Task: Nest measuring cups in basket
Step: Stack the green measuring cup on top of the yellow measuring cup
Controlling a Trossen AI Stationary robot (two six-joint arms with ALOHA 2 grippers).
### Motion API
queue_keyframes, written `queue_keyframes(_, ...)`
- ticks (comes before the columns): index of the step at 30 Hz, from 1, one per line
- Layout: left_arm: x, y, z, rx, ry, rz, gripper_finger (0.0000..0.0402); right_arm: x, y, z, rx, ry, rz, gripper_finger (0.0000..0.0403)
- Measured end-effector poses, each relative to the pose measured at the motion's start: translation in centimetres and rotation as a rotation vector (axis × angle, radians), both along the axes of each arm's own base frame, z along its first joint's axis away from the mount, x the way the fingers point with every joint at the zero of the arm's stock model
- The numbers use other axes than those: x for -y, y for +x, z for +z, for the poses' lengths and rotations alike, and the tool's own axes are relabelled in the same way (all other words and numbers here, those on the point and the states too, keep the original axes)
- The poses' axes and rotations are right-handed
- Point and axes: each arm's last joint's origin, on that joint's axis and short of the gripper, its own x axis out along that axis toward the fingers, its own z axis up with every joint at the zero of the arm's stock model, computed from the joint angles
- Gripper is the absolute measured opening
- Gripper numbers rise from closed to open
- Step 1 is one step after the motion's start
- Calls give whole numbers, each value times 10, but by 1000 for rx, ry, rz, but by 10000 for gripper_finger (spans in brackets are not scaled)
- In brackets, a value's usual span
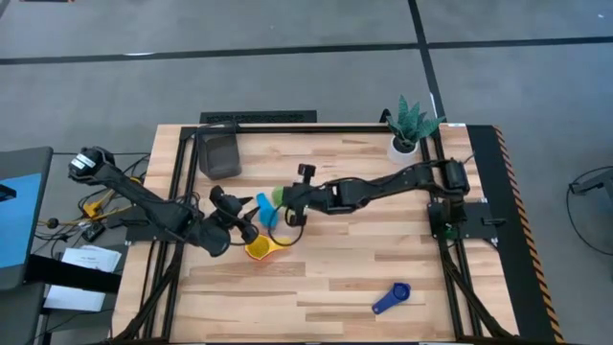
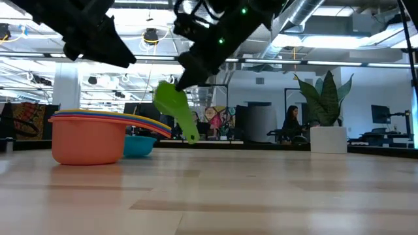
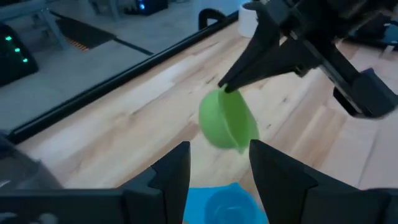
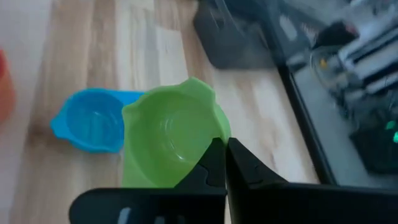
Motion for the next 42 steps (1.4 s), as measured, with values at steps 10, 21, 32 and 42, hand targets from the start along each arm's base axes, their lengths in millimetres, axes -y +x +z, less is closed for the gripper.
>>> queue_keyframes(10, -8, 15, 10, -6, -11, -160, 155, -21, 4, 6, 12, -109, 122, 8)
queue_keyframes(21, -31, 24, 12, -62, 69, -149, 155, -33, 4, 8, 9, -153, 178, 8)
queue_keyframes(32, -50, 31, 10, -119, 36, -313, 142, -31, 4, 9, -1, -208, 160, 8)
queue_keyframes(42, -69, 33, 9, -90, -69, -275, 9, -30, 4, 8, -25, -244, 145, 8)
